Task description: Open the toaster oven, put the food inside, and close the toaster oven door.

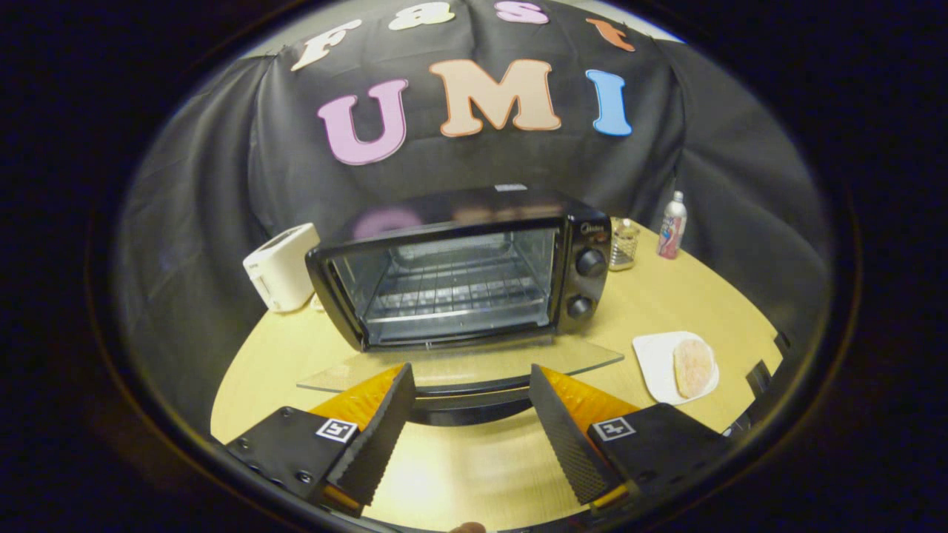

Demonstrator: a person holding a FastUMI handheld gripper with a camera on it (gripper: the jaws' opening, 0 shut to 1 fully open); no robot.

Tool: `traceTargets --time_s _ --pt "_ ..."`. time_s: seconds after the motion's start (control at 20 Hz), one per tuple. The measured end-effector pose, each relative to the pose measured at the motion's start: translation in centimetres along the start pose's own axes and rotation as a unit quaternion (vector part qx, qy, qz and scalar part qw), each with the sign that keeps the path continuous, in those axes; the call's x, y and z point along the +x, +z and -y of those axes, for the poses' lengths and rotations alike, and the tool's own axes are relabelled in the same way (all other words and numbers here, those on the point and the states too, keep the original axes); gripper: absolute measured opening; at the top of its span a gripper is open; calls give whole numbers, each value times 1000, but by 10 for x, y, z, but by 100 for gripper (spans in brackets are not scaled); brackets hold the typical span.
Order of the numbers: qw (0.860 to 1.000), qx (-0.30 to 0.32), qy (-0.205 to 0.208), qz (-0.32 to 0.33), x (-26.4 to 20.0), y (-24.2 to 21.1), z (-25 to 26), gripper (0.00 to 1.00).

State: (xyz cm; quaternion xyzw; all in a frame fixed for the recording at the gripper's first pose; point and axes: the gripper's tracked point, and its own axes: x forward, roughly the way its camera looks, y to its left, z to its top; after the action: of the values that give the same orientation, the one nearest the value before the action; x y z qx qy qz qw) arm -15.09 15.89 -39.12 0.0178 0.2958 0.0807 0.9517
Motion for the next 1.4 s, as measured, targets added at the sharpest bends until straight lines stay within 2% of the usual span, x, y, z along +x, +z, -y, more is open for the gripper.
traceTargets --time_s 0.45,0.7,0.9,1.1,1.2,1.4 --pt "997 -19 -10 -75 15 -62 8 99" --pt "996 -26 -15 -84 15 -60 17 99" --pt "996 -54 -70 -33 2 -11 70 99" --pt "987 -27 -159 2 1 28 151 99" --pt "980 1 -197 -4 8 31 192 99" --pt "963 51 -259 -43 25 8 255 99"
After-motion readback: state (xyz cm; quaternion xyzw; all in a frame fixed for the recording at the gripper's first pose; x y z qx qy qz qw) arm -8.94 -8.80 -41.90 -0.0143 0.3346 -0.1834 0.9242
